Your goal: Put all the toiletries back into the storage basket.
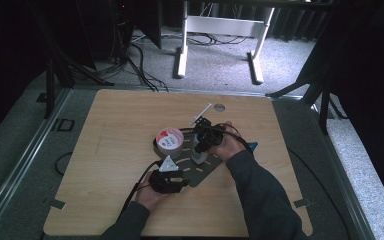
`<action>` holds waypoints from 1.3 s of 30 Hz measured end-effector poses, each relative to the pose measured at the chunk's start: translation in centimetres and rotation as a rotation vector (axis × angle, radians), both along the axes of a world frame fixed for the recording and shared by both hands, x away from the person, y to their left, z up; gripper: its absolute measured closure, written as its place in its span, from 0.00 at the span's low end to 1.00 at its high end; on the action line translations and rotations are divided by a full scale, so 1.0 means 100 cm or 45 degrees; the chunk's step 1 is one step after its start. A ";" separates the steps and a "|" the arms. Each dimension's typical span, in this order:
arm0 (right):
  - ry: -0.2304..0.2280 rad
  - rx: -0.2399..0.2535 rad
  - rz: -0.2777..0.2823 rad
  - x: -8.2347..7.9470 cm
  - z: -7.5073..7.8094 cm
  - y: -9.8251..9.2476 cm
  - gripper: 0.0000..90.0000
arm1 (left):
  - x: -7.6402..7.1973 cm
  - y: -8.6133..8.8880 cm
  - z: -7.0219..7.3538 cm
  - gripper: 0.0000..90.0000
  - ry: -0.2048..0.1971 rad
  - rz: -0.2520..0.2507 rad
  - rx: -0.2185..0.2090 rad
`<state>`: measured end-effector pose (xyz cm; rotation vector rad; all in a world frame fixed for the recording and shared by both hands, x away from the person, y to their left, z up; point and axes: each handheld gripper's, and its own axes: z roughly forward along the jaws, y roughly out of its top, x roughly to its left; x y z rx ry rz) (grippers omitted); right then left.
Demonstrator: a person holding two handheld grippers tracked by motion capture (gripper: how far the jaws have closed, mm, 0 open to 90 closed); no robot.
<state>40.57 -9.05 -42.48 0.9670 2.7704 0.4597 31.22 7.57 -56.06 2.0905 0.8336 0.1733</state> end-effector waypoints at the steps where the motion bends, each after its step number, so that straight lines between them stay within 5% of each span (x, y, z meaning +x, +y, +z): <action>1: 0.000 0.000 -0.004 0.001 0.000 0.001 0.61 | 0.000 0.000 0.000 0.60 0.000 0.000 0.000; 39: -0.075 -0.015 -0.041 0.028 0.002 0.033 0.61 | 0.000 0.001 0.000 0.60 0.017 -0.006 -0.021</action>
